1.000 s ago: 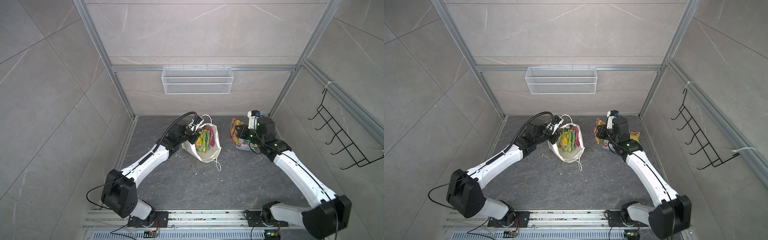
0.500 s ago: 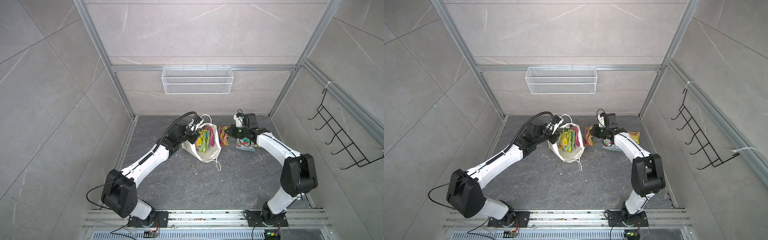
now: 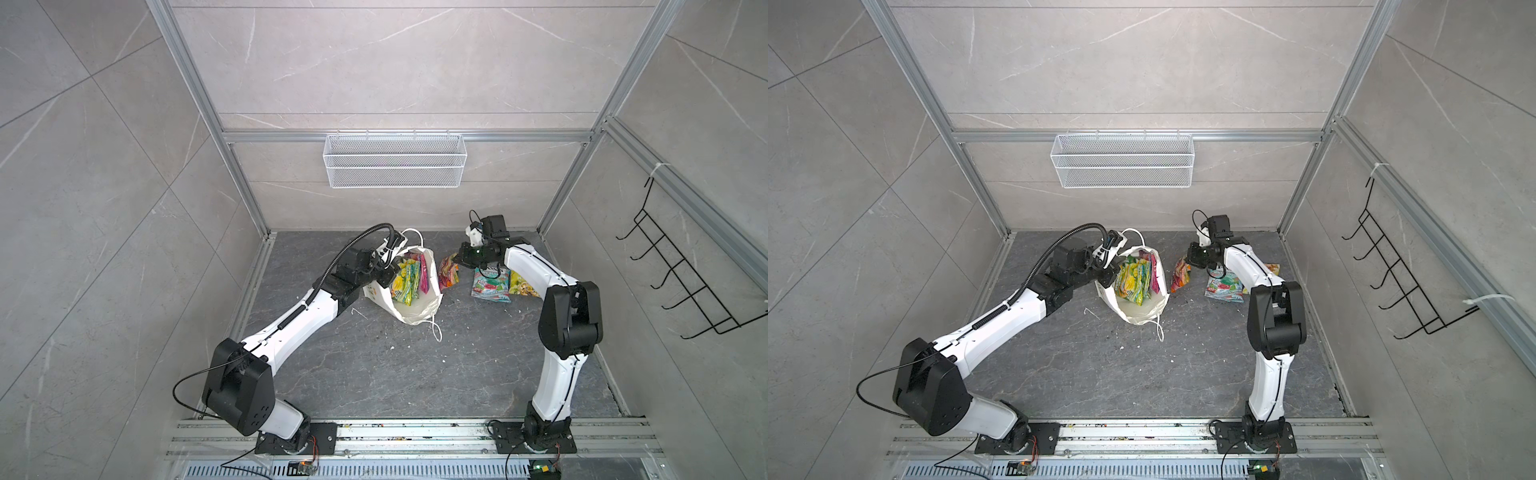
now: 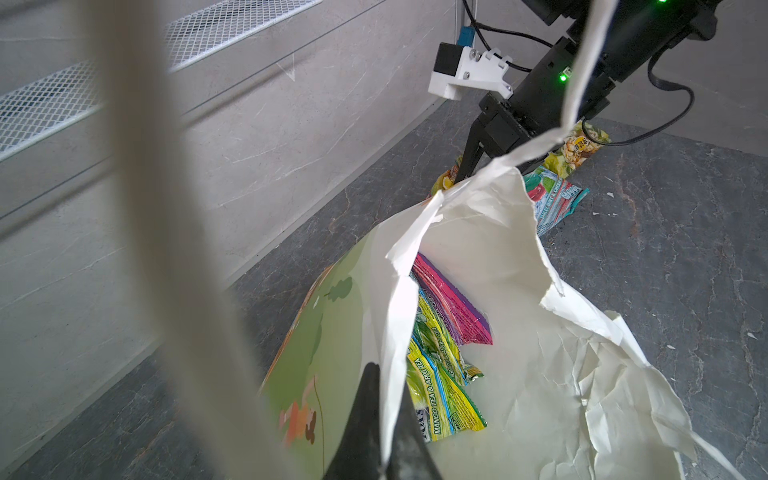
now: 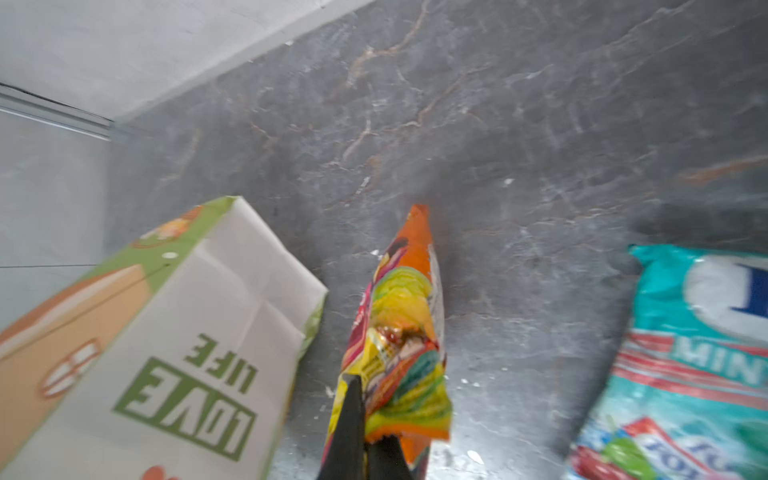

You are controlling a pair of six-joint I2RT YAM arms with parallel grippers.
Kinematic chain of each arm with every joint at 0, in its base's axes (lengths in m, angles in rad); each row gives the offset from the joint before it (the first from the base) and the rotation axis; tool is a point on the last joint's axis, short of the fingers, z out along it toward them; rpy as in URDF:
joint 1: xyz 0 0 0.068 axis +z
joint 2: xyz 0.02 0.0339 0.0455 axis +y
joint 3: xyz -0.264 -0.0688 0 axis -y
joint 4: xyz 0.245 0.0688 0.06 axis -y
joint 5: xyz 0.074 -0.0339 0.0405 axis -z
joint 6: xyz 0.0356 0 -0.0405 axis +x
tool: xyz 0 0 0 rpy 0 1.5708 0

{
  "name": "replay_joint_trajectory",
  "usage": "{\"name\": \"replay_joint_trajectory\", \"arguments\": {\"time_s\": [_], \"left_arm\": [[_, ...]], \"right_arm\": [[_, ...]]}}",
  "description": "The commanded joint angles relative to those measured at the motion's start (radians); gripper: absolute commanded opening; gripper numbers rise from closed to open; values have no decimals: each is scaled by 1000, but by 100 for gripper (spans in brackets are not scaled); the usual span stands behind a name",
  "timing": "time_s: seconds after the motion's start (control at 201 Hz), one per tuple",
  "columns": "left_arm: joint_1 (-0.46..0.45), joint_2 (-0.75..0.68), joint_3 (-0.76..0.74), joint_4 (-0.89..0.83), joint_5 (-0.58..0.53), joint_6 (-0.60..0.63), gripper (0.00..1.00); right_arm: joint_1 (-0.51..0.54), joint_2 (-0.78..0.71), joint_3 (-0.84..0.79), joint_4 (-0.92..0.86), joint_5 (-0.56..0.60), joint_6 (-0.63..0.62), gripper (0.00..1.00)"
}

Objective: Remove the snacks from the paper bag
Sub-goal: 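Carry the fruit candy bag beside the mint bag and lower it to the table, then open the right gripper to release the fruit candy bag and raise it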

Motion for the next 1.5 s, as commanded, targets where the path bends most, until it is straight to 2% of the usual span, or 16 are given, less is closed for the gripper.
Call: {"name": "replay_joint_trajectory", "arguments": {"time_s": [0.0,0.199,0.338,0.791,0.941,1.209,1.334,1.493], "left_arm": [[0,-10,9,40,-7,-29,0],[-2,-4,16,44,-4,-30,0],[-1,0,20,42,2,-36,0],[-2,3,20,34,-5,-39,0],[-1,0,19,37,-3,-39,0],[-2,3,16,42,1,-40,0],[-1,3,15,48,2,-42,0],[-2,4,17,54,8,-47,0]], "right_arm": [[3,67,103,-201,104,-122,0],[4,147,237,-340,266,-221,0],[5,197,301,-386,321,-261,0],[4,273,364,-363,315,-173,0],[3,269,377,-375,330,-155,19],[4,200,392,-390,416,-145,21],[4,105,330,-366,424,-106,21],[1,-130,-10,-188,453,30,22]]}}
